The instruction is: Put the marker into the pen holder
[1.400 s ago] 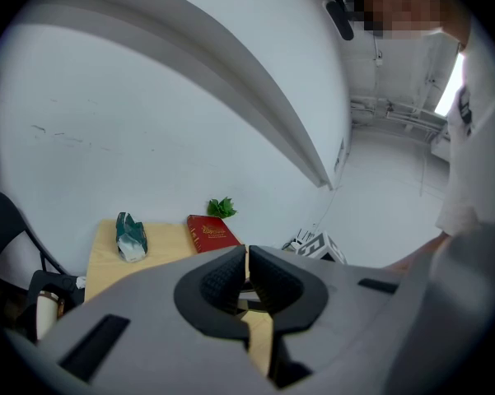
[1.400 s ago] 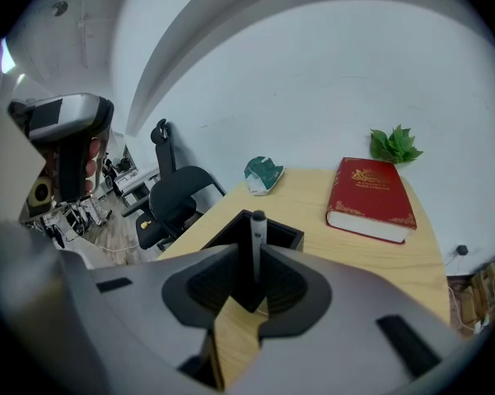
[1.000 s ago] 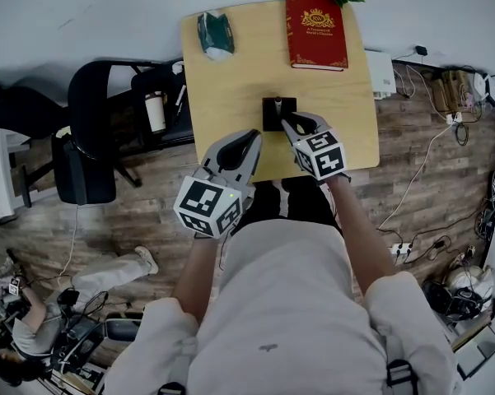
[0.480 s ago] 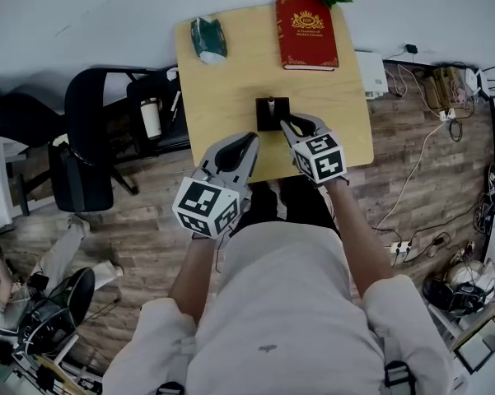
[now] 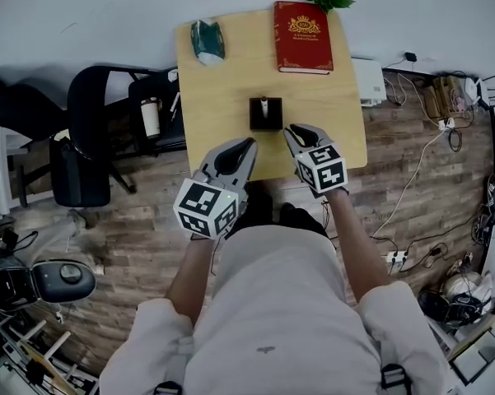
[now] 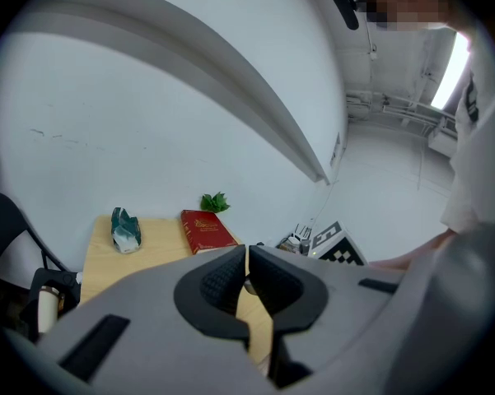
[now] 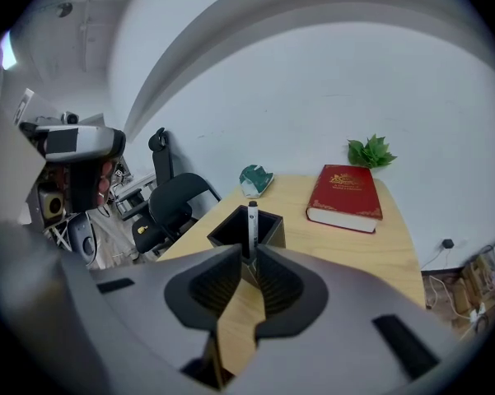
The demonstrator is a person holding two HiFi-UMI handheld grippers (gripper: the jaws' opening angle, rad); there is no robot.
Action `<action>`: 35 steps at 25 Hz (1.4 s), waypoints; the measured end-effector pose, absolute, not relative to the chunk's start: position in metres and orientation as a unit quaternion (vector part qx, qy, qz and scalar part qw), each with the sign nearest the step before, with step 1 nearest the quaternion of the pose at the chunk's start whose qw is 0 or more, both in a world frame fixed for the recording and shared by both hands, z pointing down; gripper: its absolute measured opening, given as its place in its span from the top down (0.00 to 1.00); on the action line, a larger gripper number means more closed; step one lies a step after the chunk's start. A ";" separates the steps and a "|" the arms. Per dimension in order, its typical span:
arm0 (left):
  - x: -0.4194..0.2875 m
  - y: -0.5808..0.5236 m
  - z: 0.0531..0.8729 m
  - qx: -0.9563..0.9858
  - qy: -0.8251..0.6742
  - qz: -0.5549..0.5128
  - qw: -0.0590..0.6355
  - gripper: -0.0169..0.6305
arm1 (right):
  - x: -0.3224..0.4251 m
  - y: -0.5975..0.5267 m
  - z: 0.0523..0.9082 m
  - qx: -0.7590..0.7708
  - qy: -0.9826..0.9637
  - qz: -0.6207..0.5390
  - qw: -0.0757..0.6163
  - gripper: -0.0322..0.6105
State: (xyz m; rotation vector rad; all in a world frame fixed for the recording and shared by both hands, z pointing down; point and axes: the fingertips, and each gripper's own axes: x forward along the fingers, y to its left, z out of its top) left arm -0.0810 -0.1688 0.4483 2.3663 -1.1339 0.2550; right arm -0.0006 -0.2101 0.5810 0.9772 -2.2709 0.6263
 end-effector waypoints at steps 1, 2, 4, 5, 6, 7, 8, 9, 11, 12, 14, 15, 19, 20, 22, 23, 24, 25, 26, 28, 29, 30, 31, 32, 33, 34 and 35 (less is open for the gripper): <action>-0.077 -0.166 0.448 0.868 -0.418 0.094 0.251 0.95 | 0.003 -0.207 0.580 0.366 -0.852 0.234 0.291 0.87; -0.074 -0.162 0.447 0.868 -0.419 0.093 0.251 0.95 | 0.007 -0.202 0.578 0.366 -0.853 0.234 0.290 0.87; -0.066 -0.153 0.445 0.867 -0.420 0.094 0.252 0.95 | 0.015 -0.193 0.575 0.366 -0.854 0.234 0.288 0.87; -0.062 -0.149 0.445 0.867 -0.420 0.094 0.251 0.95 | 0.019 -0.188 0.573 0.366 -0.855 0.233 0.286 0.87; -0.058 -0.145 0.445 0.867 -0.421 0.095 0.251 0.95 | 0.023 -0.183 0.570 0.366 -0.856 0.232 0.283 0.88; -0.054 -0.140 0.444 0.867 -0.421 0.096 0.250 0.95 | 0.027 -0.179 0.567 0.365 -0.858 0.230 0.280 0.88; -0.051 -0.136 0.443 0.866 -0.423 0.096 0.248 0.95 | 0.031 -0.174 0.564 0.365 -0.859 0.229 0.276 0.88; -0.047 -0.132 0.442 0.866 -0.424 0.096 0.247 0.95 | 0.035 -0.169 0.561 0.365 -0.861 0.228 0.272 0.88; -0.041 -0.122 0.438 0.864 -0.429 0.095 0.244 0.95 | 0.042 -0.159 0.553 0.365 -0.864 0.225 0.264 0.89; -0.039 -0.117 0.436 0.864 -0.432 0.094 0.243 0.95 | 0.045 -0.154 0.549 0.364 -0.866 0.223 0.260 0.89; -0.034 -0.107 0.433 0.862 -0.437 0.093 0.240 0.95 | 0.051 -0.143 0.541 0.362 -0.870 0.220 0.253 0.89; -0.031 -0.101 0.432 0.861 -0.439 0.092 0.239 0.95 | 0.053 -0.138 0.537 0.361 -0.872 0.217 0.250 0.89; -0.019 -0.078 0.427 0.859 -0.448 0.090 0.233 0.95 | 0.064 -0.115 0.521 0.357 -0.880 0.206 0.236 0.90; -0.016 -0.072 0.425 0.858 -0.450 0.089 0.231 0.95 | 0.067 -0.110 0.517 0.356 -0.882 0.203 0.232 0.90; -0.009 -0.060 0.422 0.858 -0.452 0.088 0.228 0.95 | 0.073 -0.099 0.510 0.353 -0.886 0.198 0.225 0.90; -0.006 -0.054 0.421 0.858 -0.453 0.088 0.225 0.95 | 0.075 -0.093 0.507 0.351 -0.888 0.195 0.223 0.91; -0.002 -0.048 0.420 0.858 -0.454 0.087 0.224 0.95 | 0.078 -0.088 0.504 0.349 -0.890 0.193 0.221 0.91; 0.002 -0.042 0.419 0.857 -0.456 0.087 0.223 0.95 | 0.082 -0.082 0.502 0.348 -0.891 0.191 0.219 0.91; 0.005 -0.036 0.419 0.857 -0.457 0.086 0.222 0.95 | 0.085 -0.076 0.499 0.347 -0.893 0.189 0.217 0.91; 0.011 -0.024 0.419 0.855 -0.461 0.086 0.222 0.95 | 0.091 -0.064 0.493 0.345 -0.896 0.185 0.210 0.92; 0.014 -0.018 0.419 0.854 -0.462 0.087 0.221 0.95 | 0.095 -0.058 0.489 0.344 -0.898 0.183 0.205 0.92; 0.017 -0.012 0.418 0.855 -0.462 0.087 0.220 0.95 | 0.098 -0.052 0.485 0.343 -0.899 0.182 0.201 0.92; 0.021 -0.006 0.418 0.855 -0.462 0.088 0.219 0.95 | 0.101 -0.046 0.480 0.343 -0.901 0.180 0.196 0.93; 0.025 -0.001 0.417 0.855 -0.462 0.088 0.217 0.95 | 0.105 -0.041 0.475 0.342 -0.903 0.178 0.191 0.93; 0.028 0.004 0.416 0.855 -0.462 0.088 0.216 0.95 | 0.108 -0.035 0.470 0.340 -0.905 0.176 0.186 0.93; 0.031 0.008 0.415 0.855 -0.464 0.088 0.215 0.95 | 0.110 -0.030 0.465 0.339 -0.907 0.174 0.180 0.94; 0.034 0.013 0.414 0.854 -0.465 0.086 0.215 0.95 | 0.113 -0.025 0.460 0.338 -0.909 0.171 0.175 0.94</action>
